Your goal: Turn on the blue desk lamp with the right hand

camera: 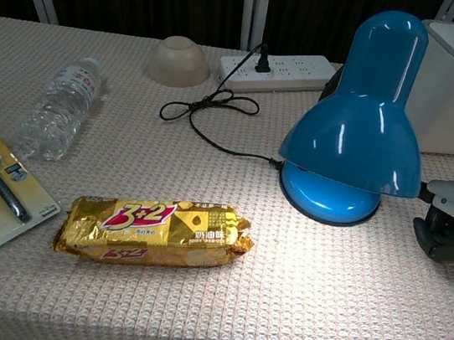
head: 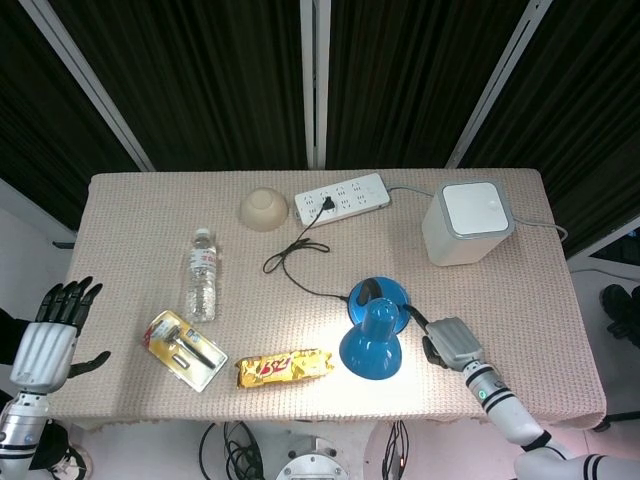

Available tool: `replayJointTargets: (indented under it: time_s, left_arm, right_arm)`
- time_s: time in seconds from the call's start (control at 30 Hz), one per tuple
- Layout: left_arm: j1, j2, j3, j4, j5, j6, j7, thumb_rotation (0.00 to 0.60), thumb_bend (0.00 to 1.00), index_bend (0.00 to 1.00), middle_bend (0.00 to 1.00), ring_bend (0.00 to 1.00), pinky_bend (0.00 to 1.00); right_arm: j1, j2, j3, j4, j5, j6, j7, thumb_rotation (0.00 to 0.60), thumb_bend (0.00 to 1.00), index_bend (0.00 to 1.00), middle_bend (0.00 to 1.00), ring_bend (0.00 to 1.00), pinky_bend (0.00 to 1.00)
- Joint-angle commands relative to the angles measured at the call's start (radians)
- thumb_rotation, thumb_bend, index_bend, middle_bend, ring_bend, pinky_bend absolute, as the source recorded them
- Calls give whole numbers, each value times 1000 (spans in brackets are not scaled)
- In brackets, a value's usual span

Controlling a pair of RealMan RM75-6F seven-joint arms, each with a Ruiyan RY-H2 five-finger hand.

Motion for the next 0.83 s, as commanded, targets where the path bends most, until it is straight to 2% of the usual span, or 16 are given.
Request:
replayJointTargets:
  time_s: [0.03, 0.17, 0.23, 0.3, 0.33, 0.37, 0.4, 0.43, 0.47, 0.5, 0.57, 0.7, 0.83]
  left_arm:
    - [1, 0, 0, 0, 0, 2, 0, 600, 42, 0, 0, 0, 0]
    - [1, 1, -1, 1, -1, 2, -1, 600, 42, 0, 0, 0, 0]
    - [0, 1, 0, 1, 0, 1, -2, 600, 43, 0, 0, 0, 0]
    - [0, 1, 0, 1, 1, 1, -3, 600, 42, 0, 0, 0, 0]
    - [-1, 1, 0, 0, 2, 1, -3, 600, 42, 0, 0, 0, 0]
    - [-1, 1, 0, 0, 2, 0, -4, 600, 42, 0, 0, 0, 0]
    - [-2, 1, 0, 0, 2, -1, -4, 600, 42, 0, 0, 0, 0]
    - [-3, 1, 1, -1, 3, -3, -5, 600, 42, 0, 0, 0, 0]
    - [-4, 0, 1, -1, 3, -4, -5, 600, 42, 0, 0, 0, 0]
    - [-4, 0, 2, -1, 4, -5, -5, 600, 42, 0, 0, 0, 0]
    - [-4, 0, 2, -1, 4, -4, -6, 600, 42, 0, 0, 0, 0]
    - [-2, -2, 1, 7, 4, 1, -17, 600, 42, 0, 0, 0, 0]
    - [-4, -5, 0, 23, 14, 8, -31, 600, 42, 0, 0, 0, 0]
  right_arm:
    - [-23, 0, 9, 16, -84, 67, 67, 600, 770, 0, 970, 909, 827]
    - [-50, 30, 23, -12, -190, 195, 106, 600, 741, 0, 970, 908, 827]
    - [-74, 57, 32, -35, -250, 288, 101, 600, 695, 0, 961, 896, 823]
    - [-106, 82, 40, -54, -305, 389, 74, 600, 612, 0, 893, 835, 786]
    - [-121, 90, 43, -56, -325, 431, 53, 600, 554, 0, 807, 755, 728]
    - [-138, 98, 45, -56, -337, 467, 19, 600, 480, 0, 675, 627, 626]
    - [-154, 109, 45, -60, -337, 490, -25, 600, 373, 0, 448, 411, 449]
    - [-175, 130, 44, -78, -318, 502, -92, 600, 326, 0, 345, 308, 364]
    - [-190, 147, 43, -101, -297, 504, -136, 600, 232, 0, 160, 137, 195]
    - [-204, 162, 43, -127, -274, 507, -163, 600, 149, 0, 32, 21, 64]
    - [-231, 186, 47, -166, -240, 523, -179, 600, 90, 0, 0, 0, 0]
    - [-267, 215, 44, -189, -170, 512, -201, 600, 52, 0, 0, 0, 0]
    - [-274, 214, 55, -158, -124, 479, -170, 600, 50, 0, 0, 0, 0]
